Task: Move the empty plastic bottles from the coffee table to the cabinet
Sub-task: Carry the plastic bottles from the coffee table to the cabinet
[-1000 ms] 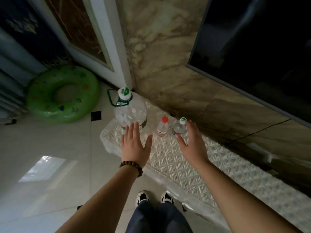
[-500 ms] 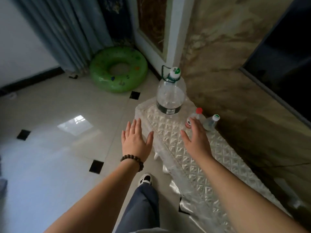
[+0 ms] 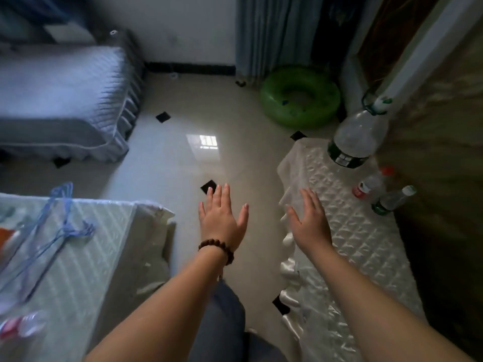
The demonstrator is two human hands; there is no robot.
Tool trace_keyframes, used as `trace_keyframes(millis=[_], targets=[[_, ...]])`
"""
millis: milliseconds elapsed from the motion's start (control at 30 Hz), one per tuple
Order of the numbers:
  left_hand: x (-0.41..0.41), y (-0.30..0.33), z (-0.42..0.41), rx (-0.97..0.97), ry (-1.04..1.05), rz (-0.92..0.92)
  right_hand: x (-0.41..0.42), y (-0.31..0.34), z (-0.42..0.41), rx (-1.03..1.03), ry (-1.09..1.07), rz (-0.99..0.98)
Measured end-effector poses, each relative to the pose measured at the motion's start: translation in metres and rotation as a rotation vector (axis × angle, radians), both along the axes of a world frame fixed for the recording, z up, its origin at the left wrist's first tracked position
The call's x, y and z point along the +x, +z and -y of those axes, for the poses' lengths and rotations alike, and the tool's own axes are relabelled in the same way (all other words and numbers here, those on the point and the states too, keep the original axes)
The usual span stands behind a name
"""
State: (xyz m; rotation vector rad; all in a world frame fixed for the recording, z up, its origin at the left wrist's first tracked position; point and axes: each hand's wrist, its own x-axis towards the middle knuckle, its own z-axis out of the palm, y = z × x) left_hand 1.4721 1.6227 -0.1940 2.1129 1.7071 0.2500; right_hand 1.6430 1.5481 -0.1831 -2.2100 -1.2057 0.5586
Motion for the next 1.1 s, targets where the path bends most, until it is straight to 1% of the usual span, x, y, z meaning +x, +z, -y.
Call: trace_keyframes(millis=[167,300,567,767,900,1100], targets=[[-0.083,0.015,0.033,0.028,0.210,0.006,-0.076,0.008,-0.007,-0.010,0.229,-0.027],[-0.155,0.022,0.057,0.065,0.404,0.018,-0.146,0.015,-0.014,-0.022,0.414,-0.007],[-0.309,0.024,0.132,0.111,0.799,0.020,-0.305,0.019,-0.006,-0.013,0.782,0.002],[-0.426,0.016,0.228,0.084,1.027,-0.021,-0.444,0.017,0.045,-0.005,0.986,-0.050],[-0.496,0.010,0.300,0.056,1.165,-0.026,-0.526,0.012,0.093,-0.016,1.145,-0.016],[-0.579,0.004,0.387,0.031,1.307,-0.022,-0.620,-0.001,0.155,-0.045,1.250,-0.015]])
